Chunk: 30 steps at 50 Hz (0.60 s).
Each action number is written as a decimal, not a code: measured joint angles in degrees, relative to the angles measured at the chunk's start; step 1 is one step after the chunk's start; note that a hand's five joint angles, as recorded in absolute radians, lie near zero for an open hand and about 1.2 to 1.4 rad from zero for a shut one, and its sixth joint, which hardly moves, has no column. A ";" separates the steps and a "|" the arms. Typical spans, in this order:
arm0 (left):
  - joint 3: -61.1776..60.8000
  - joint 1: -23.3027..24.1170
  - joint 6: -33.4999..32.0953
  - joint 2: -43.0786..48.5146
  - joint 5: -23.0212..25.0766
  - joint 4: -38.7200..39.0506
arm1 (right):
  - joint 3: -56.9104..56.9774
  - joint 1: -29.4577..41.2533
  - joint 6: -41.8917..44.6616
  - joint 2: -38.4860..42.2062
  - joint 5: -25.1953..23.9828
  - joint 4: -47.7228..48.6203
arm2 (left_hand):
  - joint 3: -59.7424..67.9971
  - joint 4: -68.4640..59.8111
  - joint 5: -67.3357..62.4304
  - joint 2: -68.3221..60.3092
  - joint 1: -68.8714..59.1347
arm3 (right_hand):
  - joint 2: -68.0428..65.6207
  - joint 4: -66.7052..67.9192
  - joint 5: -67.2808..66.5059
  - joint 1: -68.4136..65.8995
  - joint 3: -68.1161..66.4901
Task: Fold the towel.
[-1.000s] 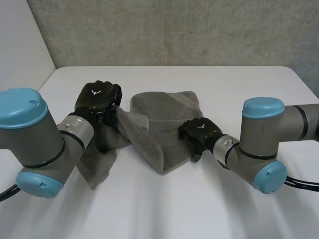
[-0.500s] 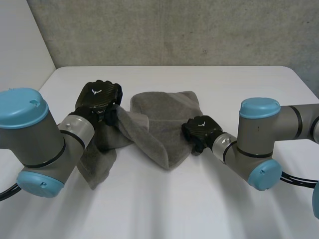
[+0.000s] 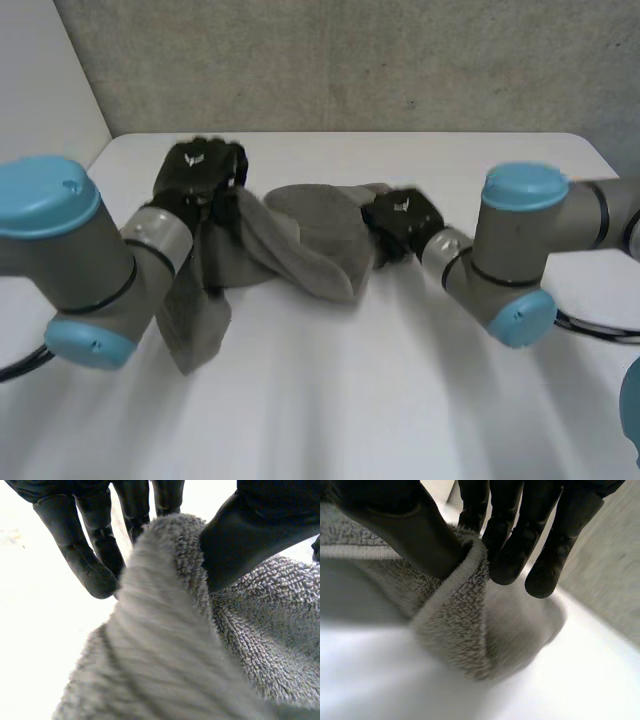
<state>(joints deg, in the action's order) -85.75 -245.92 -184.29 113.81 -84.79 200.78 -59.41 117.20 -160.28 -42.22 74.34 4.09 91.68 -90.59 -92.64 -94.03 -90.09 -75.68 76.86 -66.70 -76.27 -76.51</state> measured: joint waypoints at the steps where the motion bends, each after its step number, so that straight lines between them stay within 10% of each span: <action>1: 1.94 -0.01 1.06 0.56 -0.02 0.03 | 1.87 -0.02 -0.10 -0.04 0.13 0.28 | 0.00 0.00 0.00 0.00 0.00 | 0.00 0.00 0.00 -0.01 -0.02; 18: 21.32 -1.17 16.22 -0.46 -6.67 19.17 | 6.87 -0.08 0.76 -14.33 4.81 31.70 | -0.27 0.00 0.00 0.16 0.00 | 0.00 0.00 0.00 -0.22 -0.29; 30: 4.89 -5.18 16.32 -1.79 -8.78 12.68 | 0.18 -0.36 6.92 -15.56 -9.33 7.49 | -0.32 0.00 0.00 0.16 0.00 | 0.00 0.00 0.00 -0.23 -0.49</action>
<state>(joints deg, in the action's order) -80.86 -251.09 -167.96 112.01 -93.57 213.47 -59.22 116.84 -153.36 -57.78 65.01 11.58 91.36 -90.59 -92.64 -93.87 -90.09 -75.68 76.86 -66.70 -76.49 -77.01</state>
